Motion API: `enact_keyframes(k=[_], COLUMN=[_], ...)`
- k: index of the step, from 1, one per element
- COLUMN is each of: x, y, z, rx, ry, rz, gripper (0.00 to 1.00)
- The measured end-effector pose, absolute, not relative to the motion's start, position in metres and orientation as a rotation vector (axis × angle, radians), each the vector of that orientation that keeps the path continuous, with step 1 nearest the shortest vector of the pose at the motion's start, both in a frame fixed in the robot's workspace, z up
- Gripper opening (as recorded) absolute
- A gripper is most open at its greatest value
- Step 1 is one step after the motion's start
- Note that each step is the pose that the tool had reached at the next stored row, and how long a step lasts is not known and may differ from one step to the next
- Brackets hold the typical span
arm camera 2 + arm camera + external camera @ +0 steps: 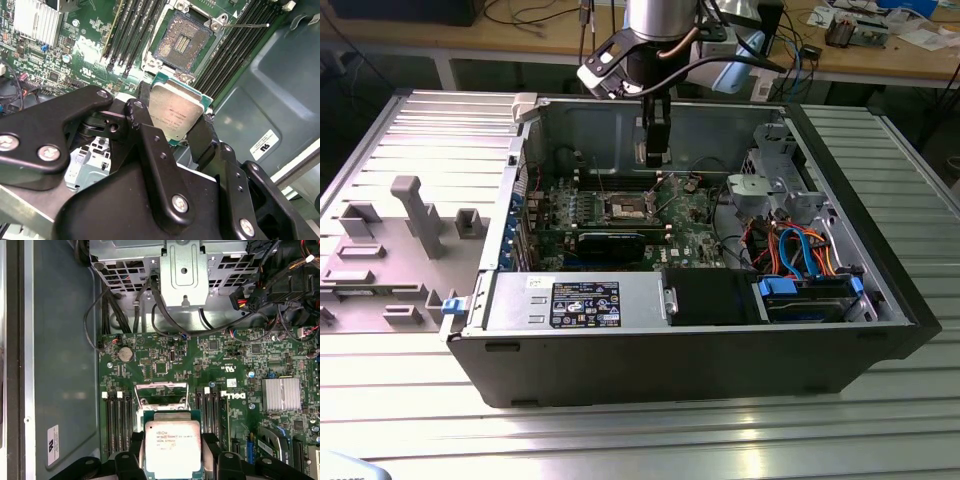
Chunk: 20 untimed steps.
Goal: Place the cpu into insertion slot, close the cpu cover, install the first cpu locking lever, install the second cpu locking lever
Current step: 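Place the cpu into insertion slot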
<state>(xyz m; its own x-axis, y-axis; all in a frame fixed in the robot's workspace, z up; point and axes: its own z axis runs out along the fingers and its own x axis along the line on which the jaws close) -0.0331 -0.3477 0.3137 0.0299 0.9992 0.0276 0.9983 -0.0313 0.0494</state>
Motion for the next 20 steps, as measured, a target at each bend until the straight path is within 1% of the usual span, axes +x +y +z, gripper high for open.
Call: enact_keyframes(k=[20], x=[-0.0363], y=[-0.3477], z=[0.3105], rx=[2.243], ry=[2.175], rz=[0.085], gripper=[0.55])
